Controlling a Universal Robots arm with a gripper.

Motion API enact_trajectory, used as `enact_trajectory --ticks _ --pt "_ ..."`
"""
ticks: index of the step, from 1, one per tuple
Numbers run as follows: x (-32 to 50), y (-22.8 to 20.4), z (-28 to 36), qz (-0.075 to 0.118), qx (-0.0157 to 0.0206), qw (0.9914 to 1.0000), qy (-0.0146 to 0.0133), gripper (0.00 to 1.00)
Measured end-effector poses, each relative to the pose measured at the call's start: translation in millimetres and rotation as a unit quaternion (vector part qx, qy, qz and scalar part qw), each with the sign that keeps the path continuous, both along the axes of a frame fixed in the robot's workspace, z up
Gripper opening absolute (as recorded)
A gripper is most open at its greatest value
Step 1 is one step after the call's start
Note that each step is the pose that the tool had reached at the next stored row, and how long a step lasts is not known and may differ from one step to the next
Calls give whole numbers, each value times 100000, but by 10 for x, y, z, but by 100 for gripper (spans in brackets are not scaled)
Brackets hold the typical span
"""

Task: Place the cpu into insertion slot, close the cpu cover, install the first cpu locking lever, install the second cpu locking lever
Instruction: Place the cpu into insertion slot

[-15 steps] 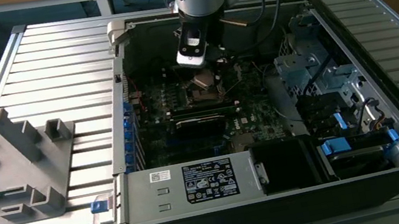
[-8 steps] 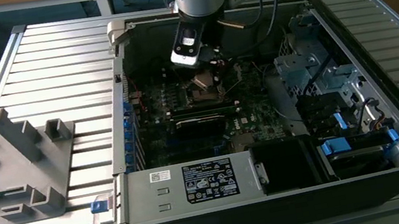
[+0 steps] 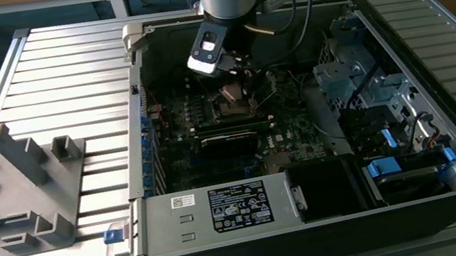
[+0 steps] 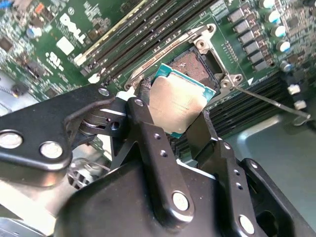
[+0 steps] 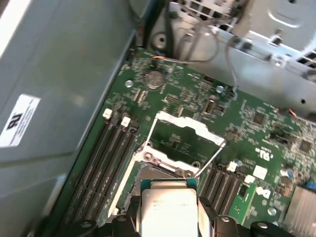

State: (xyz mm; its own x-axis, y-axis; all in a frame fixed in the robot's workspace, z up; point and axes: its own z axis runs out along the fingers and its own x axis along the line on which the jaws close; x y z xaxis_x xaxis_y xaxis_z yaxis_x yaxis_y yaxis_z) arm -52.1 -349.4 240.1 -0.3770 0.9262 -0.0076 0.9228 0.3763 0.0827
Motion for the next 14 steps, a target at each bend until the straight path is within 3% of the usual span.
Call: enact_trajectory --ticks 5,10,14 --pt "0 0 -3 -4491 -2 99899 1 54" --pt "0 0 -5 -8843 -6 99608 4 54" --pt "0 0 -6 -9272 -7 99569 2 54"
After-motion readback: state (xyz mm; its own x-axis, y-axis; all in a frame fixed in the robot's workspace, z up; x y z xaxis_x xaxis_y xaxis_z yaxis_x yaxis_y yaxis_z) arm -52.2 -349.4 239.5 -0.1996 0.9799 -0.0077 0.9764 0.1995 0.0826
